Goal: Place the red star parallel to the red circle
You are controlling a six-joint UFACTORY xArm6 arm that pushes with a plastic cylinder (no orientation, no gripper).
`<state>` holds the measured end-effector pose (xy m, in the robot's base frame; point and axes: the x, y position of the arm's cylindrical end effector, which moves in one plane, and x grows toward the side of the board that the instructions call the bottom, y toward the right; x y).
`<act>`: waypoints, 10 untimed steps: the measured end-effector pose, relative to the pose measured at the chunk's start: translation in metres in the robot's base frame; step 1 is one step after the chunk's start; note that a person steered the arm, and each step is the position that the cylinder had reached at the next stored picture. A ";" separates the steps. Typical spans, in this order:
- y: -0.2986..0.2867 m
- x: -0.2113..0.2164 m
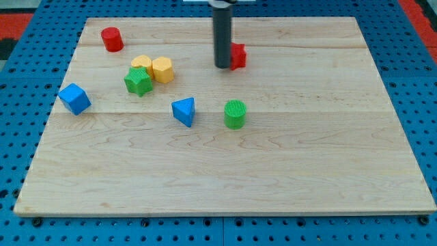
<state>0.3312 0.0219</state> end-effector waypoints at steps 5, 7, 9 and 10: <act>-0.076 0.025; -0.145 -0.017; -0.061 -0.042; -0.046 -0.042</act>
<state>0.2896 -0.0246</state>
